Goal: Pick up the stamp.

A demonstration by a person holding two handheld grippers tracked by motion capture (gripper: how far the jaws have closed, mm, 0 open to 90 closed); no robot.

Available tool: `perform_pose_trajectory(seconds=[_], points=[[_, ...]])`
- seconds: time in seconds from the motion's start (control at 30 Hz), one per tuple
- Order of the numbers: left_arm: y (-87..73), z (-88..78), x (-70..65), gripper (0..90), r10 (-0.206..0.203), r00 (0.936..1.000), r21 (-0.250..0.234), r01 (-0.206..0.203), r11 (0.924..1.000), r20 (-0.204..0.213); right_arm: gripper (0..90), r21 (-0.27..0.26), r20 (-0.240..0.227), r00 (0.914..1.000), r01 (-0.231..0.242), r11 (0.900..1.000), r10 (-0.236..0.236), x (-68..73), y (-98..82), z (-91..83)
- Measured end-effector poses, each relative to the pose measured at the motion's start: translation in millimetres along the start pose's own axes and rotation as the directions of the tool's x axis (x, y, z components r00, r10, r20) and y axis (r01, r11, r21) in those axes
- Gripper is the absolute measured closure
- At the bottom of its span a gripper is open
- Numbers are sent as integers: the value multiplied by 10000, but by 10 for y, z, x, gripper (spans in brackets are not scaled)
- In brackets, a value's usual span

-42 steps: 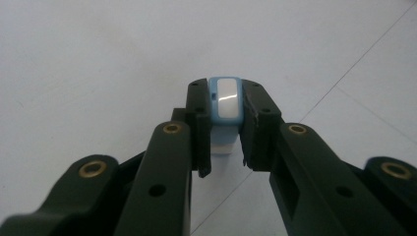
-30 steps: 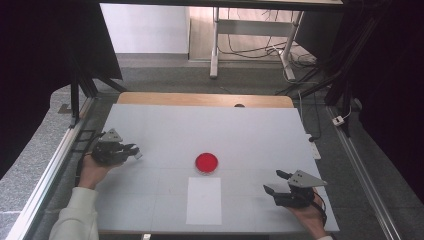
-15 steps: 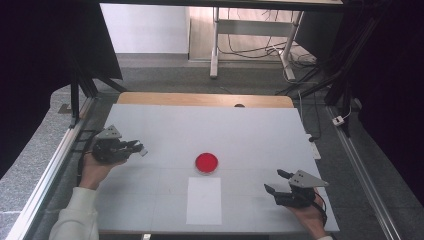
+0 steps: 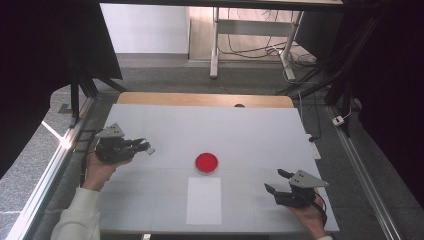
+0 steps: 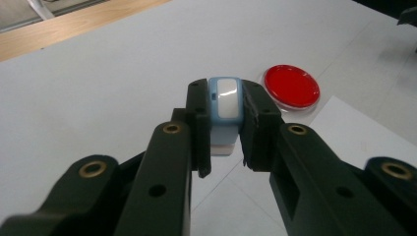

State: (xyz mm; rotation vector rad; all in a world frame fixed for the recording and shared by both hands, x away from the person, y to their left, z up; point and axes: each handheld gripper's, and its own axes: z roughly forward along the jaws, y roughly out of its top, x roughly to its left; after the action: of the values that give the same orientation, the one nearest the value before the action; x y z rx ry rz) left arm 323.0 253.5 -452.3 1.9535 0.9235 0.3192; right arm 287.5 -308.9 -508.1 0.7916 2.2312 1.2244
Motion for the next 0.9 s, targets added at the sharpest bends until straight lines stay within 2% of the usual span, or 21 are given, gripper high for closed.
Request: perform_pose_trajectory(seconds=[0.13,0.47,0.9], points=[[28,15,-45,757,-43,9998,-91,45,9999,170,273,-13,51,10000,-6,10000,6,-2,0,-1],[108,44,-186,757,208,9986,-244,-196,9995,482,274,-35,107,9999,10,10000,-10,0,0,-1],[174,169,-364,757,253,9931,-320,-217,9993,1149,274,-18,168,9999,-13,10000,13,4,1,4]])
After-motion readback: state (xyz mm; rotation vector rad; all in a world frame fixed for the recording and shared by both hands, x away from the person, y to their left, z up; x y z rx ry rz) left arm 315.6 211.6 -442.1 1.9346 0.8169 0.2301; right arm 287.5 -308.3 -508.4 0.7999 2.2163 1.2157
